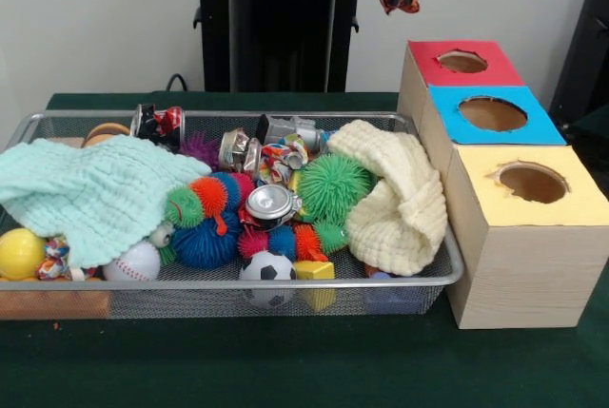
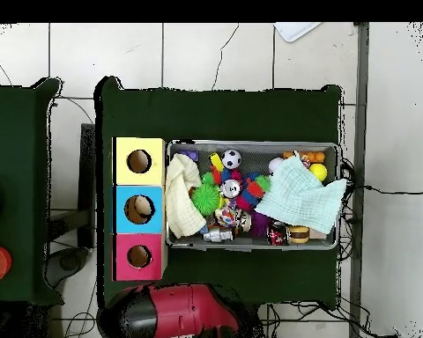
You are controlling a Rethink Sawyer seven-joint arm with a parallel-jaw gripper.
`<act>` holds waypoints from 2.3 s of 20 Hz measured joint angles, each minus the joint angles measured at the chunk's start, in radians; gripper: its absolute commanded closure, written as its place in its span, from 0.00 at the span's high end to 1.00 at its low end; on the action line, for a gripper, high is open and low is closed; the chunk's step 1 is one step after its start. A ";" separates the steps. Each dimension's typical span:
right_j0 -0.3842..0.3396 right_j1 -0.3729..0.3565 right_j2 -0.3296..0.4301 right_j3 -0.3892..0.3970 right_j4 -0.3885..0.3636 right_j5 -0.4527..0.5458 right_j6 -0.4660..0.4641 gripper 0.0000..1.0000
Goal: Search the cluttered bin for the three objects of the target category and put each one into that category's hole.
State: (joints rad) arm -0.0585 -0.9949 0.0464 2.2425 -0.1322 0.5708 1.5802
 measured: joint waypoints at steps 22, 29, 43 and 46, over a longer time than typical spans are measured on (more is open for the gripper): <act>0.183 0.094 0.036 -0.003 0.121 -0.031 0.000 0.00; 0.178 0.132 0.020 -0.037 0.116 -0.078 0.000 0.00; 0.175 0.116 0.005 -0.061 0.116 -0.106 0.000 0.00; 0.175 0.116 0.000 -0.061 0.116 -0.141 0.000 0.00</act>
State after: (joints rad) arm 0.1169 -0.8784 0.0463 2.1812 -0.0163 0.4301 1.5802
